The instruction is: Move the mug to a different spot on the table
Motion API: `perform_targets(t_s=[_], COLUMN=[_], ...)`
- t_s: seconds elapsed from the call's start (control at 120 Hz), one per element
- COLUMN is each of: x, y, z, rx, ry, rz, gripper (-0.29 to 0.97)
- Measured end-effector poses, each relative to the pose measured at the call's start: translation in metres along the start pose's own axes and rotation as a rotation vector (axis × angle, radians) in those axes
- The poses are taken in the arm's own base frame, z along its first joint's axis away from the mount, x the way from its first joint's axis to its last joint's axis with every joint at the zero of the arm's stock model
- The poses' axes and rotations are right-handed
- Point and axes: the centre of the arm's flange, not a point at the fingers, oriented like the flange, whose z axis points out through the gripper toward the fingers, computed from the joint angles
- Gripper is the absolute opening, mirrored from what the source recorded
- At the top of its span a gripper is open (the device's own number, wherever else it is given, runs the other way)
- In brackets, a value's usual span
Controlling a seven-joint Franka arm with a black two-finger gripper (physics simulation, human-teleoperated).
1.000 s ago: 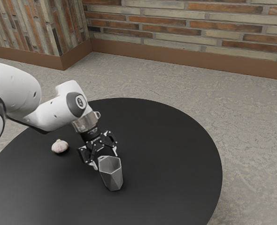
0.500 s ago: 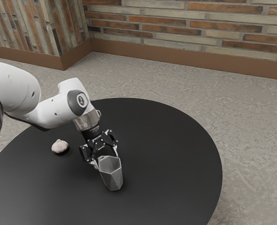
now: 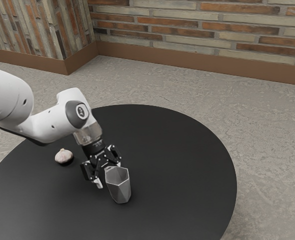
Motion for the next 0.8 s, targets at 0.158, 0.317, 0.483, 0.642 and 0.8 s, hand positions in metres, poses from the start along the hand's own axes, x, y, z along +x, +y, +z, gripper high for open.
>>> perform_targets(t_s=[0.158,0.317,0.483,0.642,0.8], x=[0.0,0.001,0.0,-0.005,-0.016], y=[0.002,0.003,0.003,0.003,0.001], z=[-0.003,-0.005,-0.008,-0.017,-0.043], rx=[-0.013,-0.024,-0.032,-0.042,-0.065], ry=[0.01,0.017,0.021,0.032,0.075], rz=[-0.023,-0.042,-0.054,-0.044,0.004], gripper=[0.68,0.35,0.09,0.04,-0.01])
